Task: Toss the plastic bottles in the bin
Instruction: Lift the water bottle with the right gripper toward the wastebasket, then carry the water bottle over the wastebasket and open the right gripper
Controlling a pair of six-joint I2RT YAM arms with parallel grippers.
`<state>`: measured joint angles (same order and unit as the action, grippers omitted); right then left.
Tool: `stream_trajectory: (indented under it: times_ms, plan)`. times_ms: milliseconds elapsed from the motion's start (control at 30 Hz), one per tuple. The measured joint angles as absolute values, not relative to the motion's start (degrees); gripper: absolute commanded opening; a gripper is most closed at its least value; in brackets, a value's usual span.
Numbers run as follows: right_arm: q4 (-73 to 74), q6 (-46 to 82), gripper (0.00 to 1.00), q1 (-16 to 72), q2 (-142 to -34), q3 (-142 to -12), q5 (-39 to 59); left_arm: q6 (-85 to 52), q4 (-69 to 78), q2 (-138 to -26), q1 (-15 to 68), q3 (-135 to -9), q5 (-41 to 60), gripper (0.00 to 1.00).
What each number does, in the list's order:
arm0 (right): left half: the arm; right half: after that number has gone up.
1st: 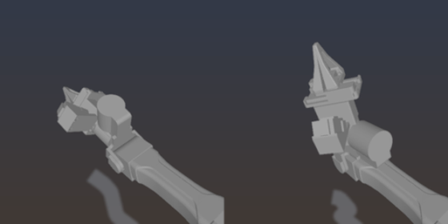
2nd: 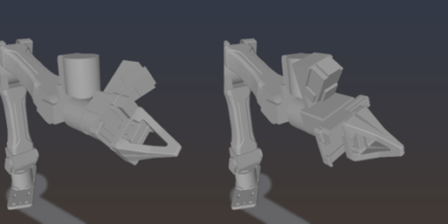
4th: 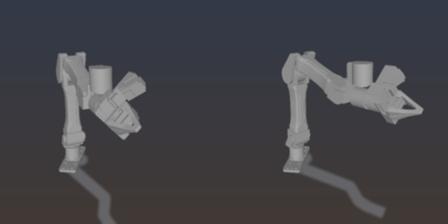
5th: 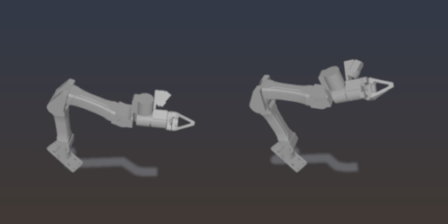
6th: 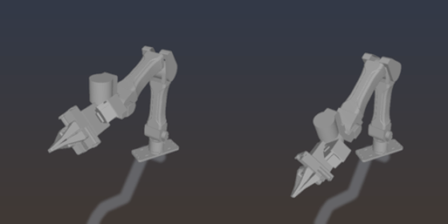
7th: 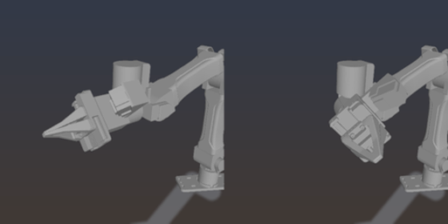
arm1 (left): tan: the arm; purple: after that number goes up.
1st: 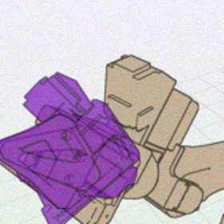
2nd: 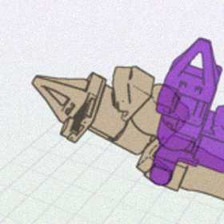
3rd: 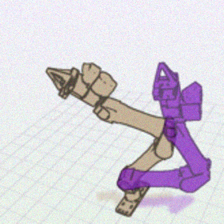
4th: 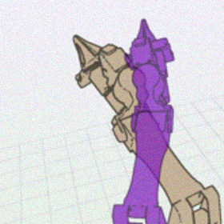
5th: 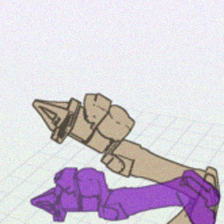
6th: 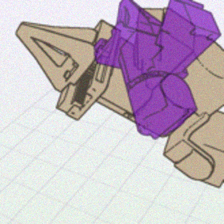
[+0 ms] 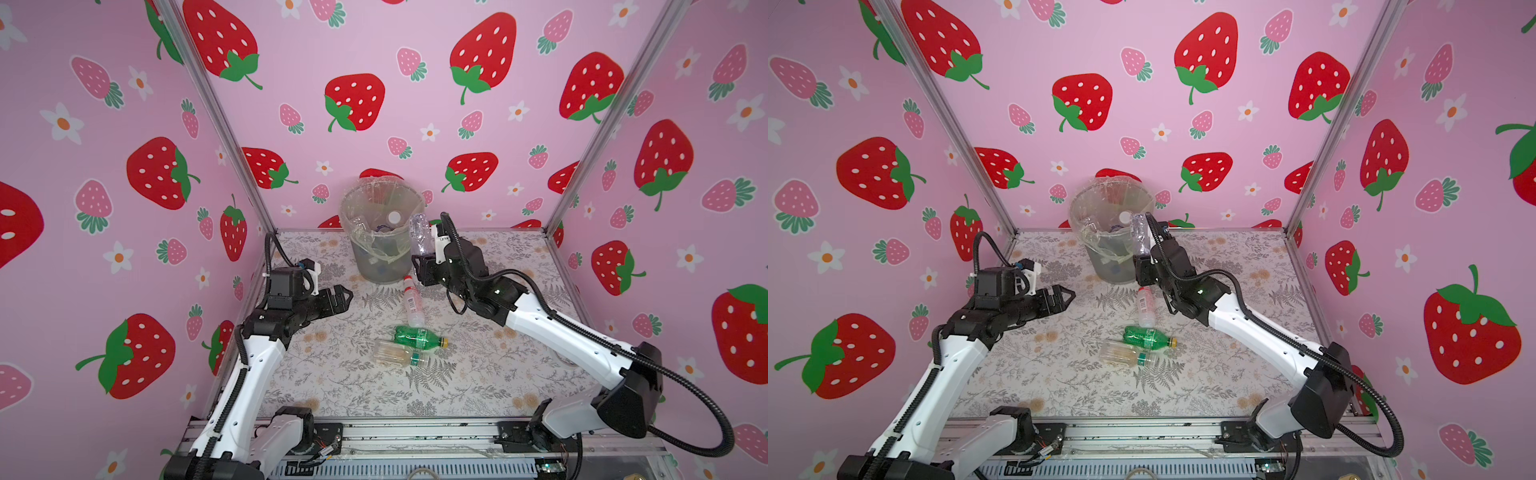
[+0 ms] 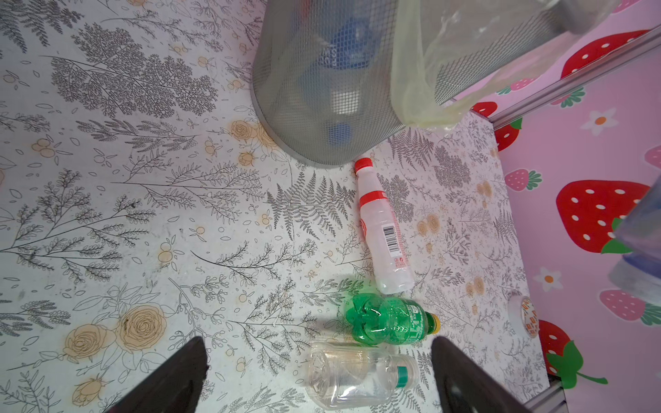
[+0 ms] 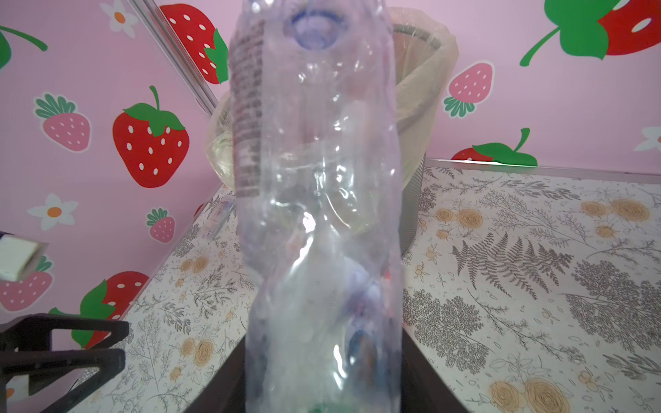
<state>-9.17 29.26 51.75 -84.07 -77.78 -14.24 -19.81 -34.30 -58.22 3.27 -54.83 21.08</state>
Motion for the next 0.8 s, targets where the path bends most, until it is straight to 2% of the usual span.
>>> stream_trajectory:
  times_ms: [233, 567, 800]
  plan:
    - [-6.35, 28.80, 0.52, 51.59, -82.15, -74.81, -13.17, -19.97, -34.30, -58.19, 3.25, -54.83, 21.10, 0.99]
    - [-3.01, 31.83, 0.54, 51.57, -65.78, -55.79, -12.27, -20.71, -34.28, -58.22, 3.18, -54.83, 21.67, 0.99]
    - [-2.87, 32.23, 0.54, 51.57, -66.48, -56.93, -11.88, -20.86, -34.28, -58.22, 3.09, -54.83, 21.93, 0.99]
